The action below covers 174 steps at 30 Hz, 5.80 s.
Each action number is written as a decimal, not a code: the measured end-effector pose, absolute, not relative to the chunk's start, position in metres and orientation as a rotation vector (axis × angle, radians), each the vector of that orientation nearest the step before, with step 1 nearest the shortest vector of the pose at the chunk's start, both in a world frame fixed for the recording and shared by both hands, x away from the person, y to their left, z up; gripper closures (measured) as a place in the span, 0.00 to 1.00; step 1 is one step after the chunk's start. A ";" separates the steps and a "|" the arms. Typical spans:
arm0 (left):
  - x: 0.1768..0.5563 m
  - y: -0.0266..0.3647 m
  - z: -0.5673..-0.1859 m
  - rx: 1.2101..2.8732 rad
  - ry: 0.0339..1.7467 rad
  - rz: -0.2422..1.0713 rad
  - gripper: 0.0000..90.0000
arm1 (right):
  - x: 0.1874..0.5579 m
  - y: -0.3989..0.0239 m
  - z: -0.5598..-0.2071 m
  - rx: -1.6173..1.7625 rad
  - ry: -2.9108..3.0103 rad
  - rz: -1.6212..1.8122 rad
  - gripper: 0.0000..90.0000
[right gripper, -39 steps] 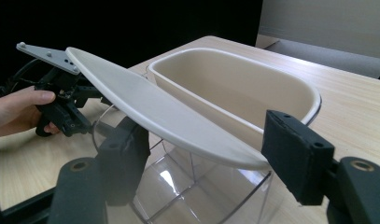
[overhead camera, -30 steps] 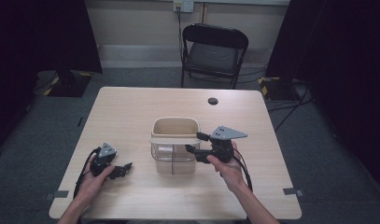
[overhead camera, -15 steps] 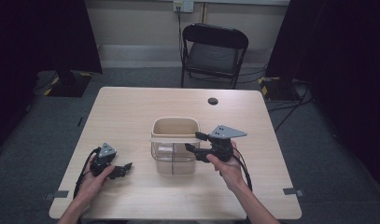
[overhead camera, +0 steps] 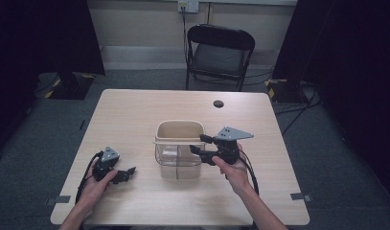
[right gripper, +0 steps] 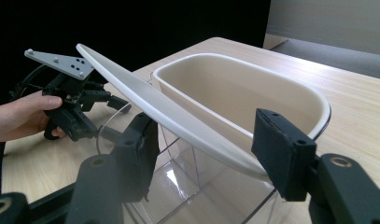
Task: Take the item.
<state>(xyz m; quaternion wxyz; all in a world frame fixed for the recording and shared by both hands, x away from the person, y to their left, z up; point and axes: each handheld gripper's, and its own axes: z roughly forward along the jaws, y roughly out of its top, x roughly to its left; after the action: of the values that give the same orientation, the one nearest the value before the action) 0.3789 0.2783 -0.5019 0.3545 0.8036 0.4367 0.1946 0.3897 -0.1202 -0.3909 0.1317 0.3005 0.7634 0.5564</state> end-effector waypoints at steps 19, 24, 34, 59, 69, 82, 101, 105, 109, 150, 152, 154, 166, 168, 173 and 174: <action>0.379 0.278 -0.502 2.077 1.129 0.503 0.16 | 0.394 -0.119 -0.390 0.876 2.220 1.625 0.47; 0.379 0.278 -0.502 2.076 1.129 0.503 0.16 | 0.395 -0.119 -0.389 0.880 2.219 1.629 0.49; 0.379 0.278 -0.502 2.078 1.129 0.503 0.16 | 0.398 -0.118 -0.387 0.884 2.218 1.634 0.50; 0.379 0.278 -0.502 2.078 1.129 0.503 0.16 | 0.400 -0.120 -0.387 0.890 2.211 1.650 0.51; 0.379 0.278 -0.502 2.077 1.129 0.502 0.16 | 0.400 -0.120 -0.387 0.893 2.209 1.650 0.51; 0.379 0.278 -0.502 2.078 1.129 0.503 0.16 | 0.400 -0.120 -0.387 0.893 2.207 1.652 0.51; 0.379 0.278 -0.502 2.078 1.128 0.502 0.16 | 0.400 -0.120 -0.386 0.892 2.203 1.653 0.52; 0.379 0.278 -0.502 2.077 1.129 0.502 0.16 | 0.400 -0.120 -0.386 0.892 2.202 1.653 0.52; 0.379 0.278 -0.502 2.078 1.128 0.503 0.16 | 0.400 -0.120 -0.386 0.893 2.201 1.653 0.52; 0.379 0.278 -0.502 2.078 1.128 0.503 0.16 | 0.400 -0.120 -0.385 0.888 2.201 1.654 0.52; 0.379 0.278 -0.502 2.078 1.128 0.502 0.16 | 0.400 -0.120 -0.385 0.888 2.201 1.655 0.52; 0.379 0.278 -0.502 2.078 1.129 0.502 0.16 | 0.400 -0.120 -0.385 0.888 2.200 1.659 0.52; 0.379 0.278 -0.502 2.077 1.129 0.502 0.16 | 0.400 -0.119 -0.385 0.888 2.200 1.657 0.52; 0.379 0.278 -0.502 2.078 1.128 0.502 0.16 | 0.400 -0.119 -0.385 0.887 2.200 1.657 0.52; 0.379 0.278 -0.502 2.078 1.128 0.503 0.16 | 0.400 -0.119 -0.385 0.887 2.200 1.656 0.52; 0.379 0.278 -0.502 2.077 1.129 0.502 0.16 | 0.400 -0.119 -0.385 0.888 2.200 1.656 0.52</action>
<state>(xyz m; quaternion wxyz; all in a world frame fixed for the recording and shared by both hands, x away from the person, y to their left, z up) 0.3789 0.2783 -0.5019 0.3544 0.8037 0.4367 0.1943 0.4001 -0.1194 -0.3853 0.1238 0.3045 0.7545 0.5681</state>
